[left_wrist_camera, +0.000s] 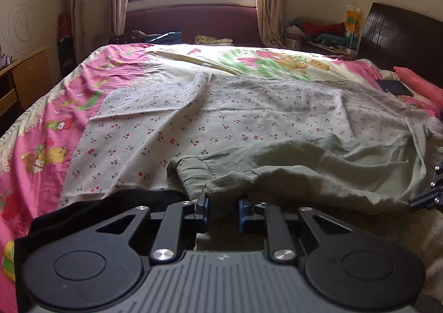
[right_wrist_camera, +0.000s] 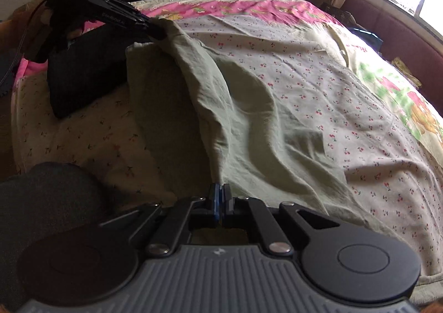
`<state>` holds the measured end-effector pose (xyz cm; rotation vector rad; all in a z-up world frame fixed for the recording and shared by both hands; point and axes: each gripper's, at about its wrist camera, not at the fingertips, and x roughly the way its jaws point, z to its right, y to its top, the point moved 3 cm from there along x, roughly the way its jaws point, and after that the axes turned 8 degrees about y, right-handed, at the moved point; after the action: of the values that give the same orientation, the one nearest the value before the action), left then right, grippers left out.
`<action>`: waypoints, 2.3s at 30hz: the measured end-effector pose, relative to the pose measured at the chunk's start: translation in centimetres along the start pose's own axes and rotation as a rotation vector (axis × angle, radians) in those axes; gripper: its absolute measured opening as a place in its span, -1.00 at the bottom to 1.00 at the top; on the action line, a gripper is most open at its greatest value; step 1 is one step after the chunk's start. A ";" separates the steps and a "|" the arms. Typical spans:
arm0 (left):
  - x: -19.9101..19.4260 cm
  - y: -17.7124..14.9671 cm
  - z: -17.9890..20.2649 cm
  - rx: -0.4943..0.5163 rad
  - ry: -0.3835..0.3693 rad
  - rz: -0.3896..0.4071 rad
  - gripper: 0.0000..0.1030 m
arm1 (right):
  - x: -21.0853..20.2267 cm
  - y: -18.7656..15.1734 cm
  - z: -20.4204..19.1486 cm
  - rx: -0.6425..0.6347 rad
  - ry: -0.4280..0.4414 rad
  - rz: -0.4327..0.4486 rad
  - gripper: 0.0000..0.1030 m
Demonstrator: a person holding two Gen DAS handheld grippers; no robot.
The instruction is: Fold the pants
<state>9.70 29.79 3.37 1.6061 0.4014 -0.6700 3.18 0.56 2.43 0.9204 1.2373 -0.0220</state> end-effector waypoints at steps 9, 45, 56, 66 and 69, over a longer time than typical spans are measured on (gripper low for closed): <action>0.4 -1.7 -0.7 0.074 0.074 0.015 -0.33 | 4.2 -1.6 -2.6 -0.054 -0.076 -0.075 -0.93; -6.7 -4.8 -0.3 0.100 0.114 0.072 -0.24 | 6.9 10.8 -4.9 0.376 0.066 0.372 -0.28; -0.1 0.3 20.4 0.270 -0.312 0.123 -0.17 | -8.1 -9.8 14.1 0.839 -0.537 0.234 -0.28; 7.9 1.6 38.9 0.404 -0.525 0.027 -0.11 | -12.8 -17.6 29.9 1.024 -0.617 0.196 -0.09; 8.7 1.0 40.6 0.429 -0.529 0.007 -0.05 | -11.7 -18.3 32.3 1.131 -0.536 0.194 -0.07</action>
<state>9.27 -11.28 -3.10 1.7416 -0.1494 -1.1940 15.71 -36.32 2.13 1.8450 0.5517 -0.8290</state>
